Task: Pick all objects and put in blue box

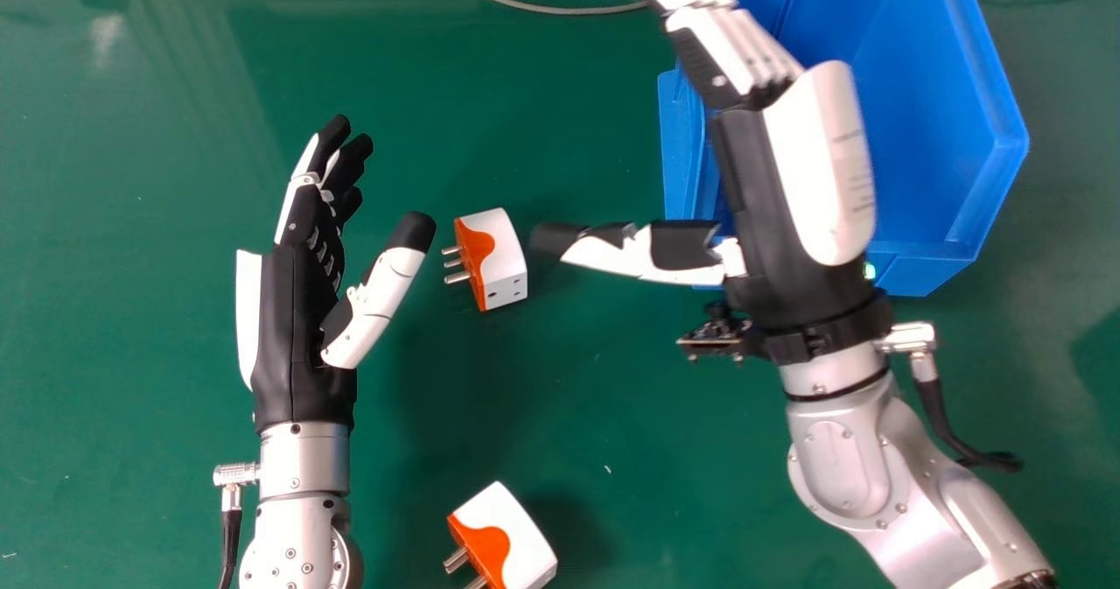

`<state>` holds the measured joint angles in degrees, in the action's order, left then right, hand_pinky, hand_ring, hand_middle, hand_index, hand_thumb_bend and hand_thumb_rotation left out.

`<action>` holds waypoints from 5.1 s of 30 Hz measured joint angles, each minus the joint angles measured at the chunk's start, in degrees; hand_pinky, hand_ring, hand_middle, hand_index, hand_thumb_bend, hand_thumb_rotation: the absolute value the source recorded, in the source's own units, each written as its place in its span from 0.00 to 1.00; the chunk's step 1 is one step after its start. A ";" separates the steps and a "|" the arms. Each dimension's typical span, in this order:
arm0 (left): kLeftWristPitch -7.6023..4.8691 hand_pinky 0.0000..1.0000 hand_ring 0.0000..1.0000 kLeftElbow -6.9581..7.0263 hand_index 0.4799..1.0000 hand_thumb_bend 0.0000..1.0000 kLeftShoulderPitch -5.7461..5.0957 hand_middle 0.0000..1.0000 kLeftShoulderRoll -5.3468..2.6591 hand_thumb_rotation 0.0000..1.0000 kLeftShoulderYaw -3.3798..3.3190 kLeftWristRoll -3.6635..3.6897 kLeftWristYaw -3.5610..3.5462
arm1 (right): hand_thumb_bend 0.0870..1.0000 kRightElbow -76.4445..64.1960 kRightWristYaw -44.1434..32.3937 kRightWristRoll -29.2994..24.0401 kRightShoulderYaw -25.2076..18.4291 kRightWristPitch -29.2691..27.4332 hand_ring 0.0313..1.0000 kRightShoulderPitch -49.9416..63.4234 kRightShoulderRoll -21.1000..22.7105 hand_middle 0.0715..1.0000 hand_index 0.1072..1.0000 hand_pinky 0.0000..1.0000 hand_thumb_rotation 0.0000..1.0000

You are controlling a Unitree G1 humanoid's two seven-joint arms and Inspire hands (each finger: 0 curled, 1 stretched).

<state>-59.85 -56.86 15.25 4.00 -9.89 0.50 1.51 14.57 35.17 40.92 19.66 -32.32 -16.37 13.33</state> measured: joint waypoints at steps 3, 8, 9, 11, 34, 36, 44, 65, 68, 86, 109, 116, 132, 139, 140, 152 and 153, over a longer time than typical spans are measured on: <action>0.00 0.91 0.90 0.01 0.79 0.88 0.01 0.88 -0.07 0.60 0.00 0.10 -0.17 | 0.78 -0.74 -3.28 0.04 0.65 0.69 0.80 0.43 -0.75 0.79 0.80 0.66 0.21; -0.02 0.90 0.90 0.01 0.79 0.87 0.01 0.88 -0.07 0.60 0.01 -0.12 0.21 | 0.77 -1.85 -8.34 0.10 1.20 2.05 0.79 1.00 -1.33 0.79 0.80 0.65 0.19; -0.02 0.90 0.90 0.01 0.79 0.87 0.01 0.88 -0.07 0.60 0.01 -0.21 0.31 | 0.77 -1.96 -9.17 0.13 1.41 2.07 0.79 1.03 -1.33 0.79 0.80 0.64 0.18; -0.03 0.90 0.90 0.01 0.79 0.87 0.01 0.88 -0.07 0.60 0.00 -0.38 0.50 | 0.77 -2.25 -10.54 0.40 1.61 2.52 0.79 1.07 -1.31 0.79 0.80 0.64 0.17; -0.49 0.91 0.90 -0.01 0.80 0.85 -0.06 0.88 -0.08 0.59 -0.02 -0.11 0.38 | 0.81 -10.09 -38.73 9.63 4.83 31.36 0.87 -5.21 -1.01 0.87 0.85 0.71 0.04; -0.59 0.91 0.90 -0.01 0.80 0.85 -0.11 0.88 -0.09 0.59 -0.02 -0.05 0.02 | 0.81 -8.86 -39.13 10.15 5.48 31.73 0.87 -7.19 -1.01 0.88 0.85 0.70 0.03; -0.70 0.90 0.90 -0.01 0.79 0.85 -0.14 0.88 -0.02 0.59 -0.05 -0.23 0.23 | 0.84 -1.16 -39.54 11.09 7.99 31.88 0.87 -14.52 -1.79 0.88 0.84 0.70 0.01; -0.64 0.89 0.90 -0.31 0.78 0.87 0.37 0.87 -0.03 0.60 -0.15 -0.35 0.83 | 0.94 20.36 -42.57 10.85 14.74 33.41 0.91 -28.08 -6.61 0.92 0.87 0.73 0.01; -0.64 0.89 0.89 -0.31 0.78 0.87 0.46 0.87 -0.04 0.59 -0.19 -0.04 0.62 | 0.94 24.31 -43.54 10.63 15.45 33.29 0.91 -30.07 -7.72 0.93 0.88 0.74 0.01; -0.63 0.92 0.90 -0.45 0.78 0.86 1.33 0.87 -0.05 0.60 -0.12 -0.36 1.09 | 0.94 43.40 -43.87 8.78 17.89 29.50 0.93 -39.20 -12.10 0.94 0.90 0.77 0.06; -0.66 0.90 0.89 -1.08 0.77 0.88 1.47 0.87 -0.11 0.60 -0.05 -0.57 2.26 | 0.88 46.61 -43.78 8.72 19.55 28.65 0.91 -41.31 -13.94 0.91 0.88 0.77 0.11; -0.67 0.89 0.89 -1.10 0.77 0.87 1.47 0.86 -0.11 0.60 0.03 -1.23 2.66 | 0.86 46.61 -42.52 8.78 20.19 28.25 0.86 -41.30 -13.72 0.87 0.85 0.77 0.09; -0.66 0.89 0.89 -1.13 0.77 0.88 1.46 0.87 -0.12 0.60 0.03 -0.58 2.16 | 0.73 47.82 -35.53 9.57 22.09 26.15 0.72 -41.47 -13.39 0.75 0.74 0.70 0.03; -0.66 0.88 0.89 -1.14 0.77 0.88 1.46 0.87 -0.11 0.59 -0.01 -0.40 1.73 | 0.61 48.47 -30.98 9.32 22.08 25.29 0.55 -41.41 -13.35 0.60 0.62 0.53 0.02; -0.66 0.88 0.89 -1.14 0.77 0.88 1.46 0.87 -0.12 0.59 0.00 -0.39 1.59 | 0.59 48.49 -30.40 9.31 22.09 25.26 0.49 -41.39 -13.37 0.57 0.58 0.46 0.01; -0.65 0.88 0.89 -1.14 0.78 0.88 1.46 0.87 -0.08 0.59 -0.03 -0.50 1.29 | 0.51 48.60 -24.84 8.34 20.80 23.10 0.39 -40.85 -13.36 0.47 0.51 0.35 0.00; -0.65 0.88 0.89 -1.15 0.78 0.88 1.46 0.87 -0.06 0.59 -0.02 -0.58 1.32 | 0.51 48.61 -24.77 8.30 20.64 22.99 0.39 -40.85 -13.37 0.47 0.51 0.35 0.00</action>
<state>-60.51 -58.00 16.71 3.94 -9.90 -0.08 2.83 63.18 10.40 49.23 40.31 -9.34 -57.22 -0.04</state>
